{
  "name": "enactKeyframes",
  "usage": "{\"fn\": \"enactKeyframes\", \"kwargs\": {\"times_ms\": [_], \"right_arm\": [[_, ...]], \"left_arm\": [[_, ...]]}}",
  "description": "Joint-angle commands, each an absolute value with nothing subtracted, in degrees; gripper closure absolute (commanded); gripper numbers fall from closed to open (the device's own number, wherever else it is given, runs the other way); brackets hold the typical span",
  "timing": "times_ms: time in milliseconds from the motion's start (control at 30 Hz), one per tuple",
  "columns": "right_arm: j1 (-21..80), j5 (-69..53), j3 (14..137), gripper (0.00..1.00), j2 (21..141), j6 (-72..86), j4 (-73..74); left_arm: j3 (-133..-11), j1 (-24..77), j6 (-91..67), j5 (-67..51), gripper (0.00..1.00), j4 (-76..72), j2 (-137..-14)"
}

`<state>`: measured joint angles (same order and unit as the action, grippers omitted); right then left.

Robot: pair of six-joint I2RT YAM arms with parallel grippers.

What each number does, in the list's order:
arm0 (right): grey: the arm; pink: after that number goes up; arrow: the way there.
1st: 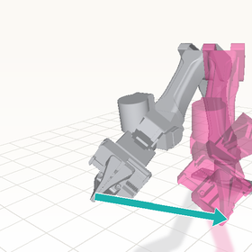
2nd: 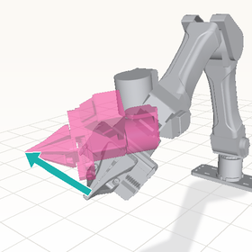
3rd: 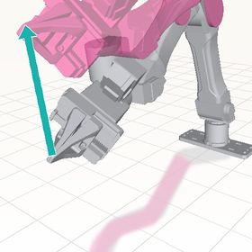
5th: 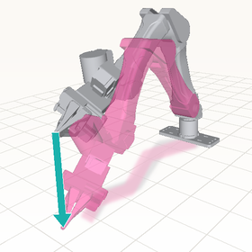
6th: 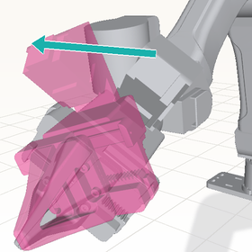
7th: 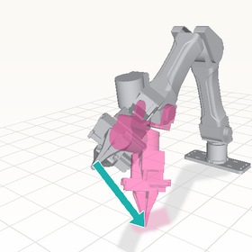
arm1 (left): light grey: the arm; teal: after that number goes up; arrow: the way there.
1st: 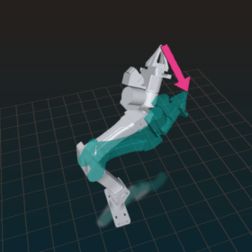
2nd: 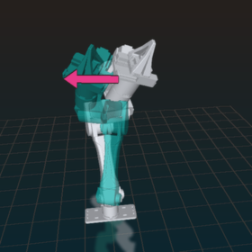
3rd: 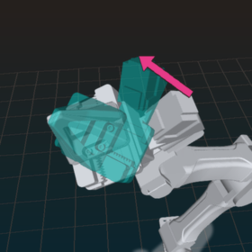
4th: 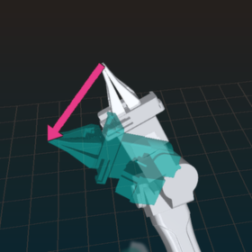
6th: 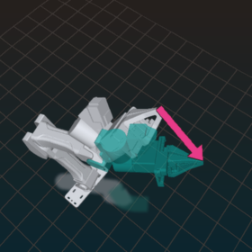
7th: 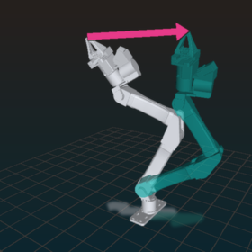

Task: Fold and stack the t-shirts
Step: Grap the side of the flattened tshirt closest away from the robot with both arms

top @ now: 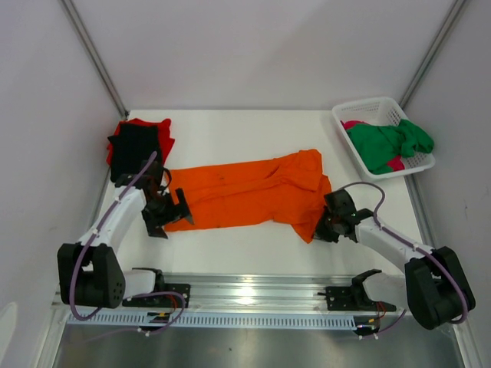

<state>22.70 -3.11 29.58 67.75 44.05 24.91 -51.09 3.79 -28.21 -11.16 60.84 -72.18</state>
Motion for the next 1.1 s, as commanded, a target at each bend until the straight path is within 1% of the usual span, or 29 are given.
{"fn": "enactKeyframes", "kwargs": {"times_ms": [0, 167, 400, 467, 567, 600, 733, 867, 1067], "right_arm": [[22.24, -3.51, 32.17, 1.0, 68.73, 42.1, 24.08], [21.8, -3.78, 32.17, 1.0, 68.29, 41.31, 24.78], [20.74, -4.22, 32.08, 1.0, 67.5, 40.26, 25.31], [20.22, -4.57, 32.17, 1.0, 67.41, 39.99, 25.22], [19.95, -4.92, 32.61, 1.0, 67.5, 39.38, 25.22], [19.69, -4.83, 32.78, 1.0, 67.5, 39.29, 25.22], [19.07, -4.83, 32.7, 1.0, 67.06, 38.76, 25.84], [18.46, -4.83, 31.73, 1.0, 65.83, 38.85, 25.75], [17.4, -5.27, 30.24, 1.0, 64.86, 38.76, 25.75]], "left_arm": [[-51.76, 4.04, -31.02, -4.15, 0.03, 62.48, -69.79], [-52.91, 4.04, -36.63, 8.23, 0.03, 66.18, -68.38], [-52.73, 4.13, -40.95, 13.18, 0.03, 68.81, -68.64], [-52.91, 4.13, -40.87, 11.87, 0.03, 68.82, -69.69], [-51.51, 4.13, -40.61, 5.21, 0.03, 65.05, -70.92], [-50.63, 4.13, -40.61, 1.01, 0.03, 63.47, -71.1], [-48.52, 4.13, -42.53, -5.62, 0.03, 58.19, -72.07], [-46.76, 4.13, -45.0, -7.65, 0.03, 54.5, -72.33], [-49.3, 4.22, -44.91, -5.37, 0.04, 56.25, -73.48]]}}
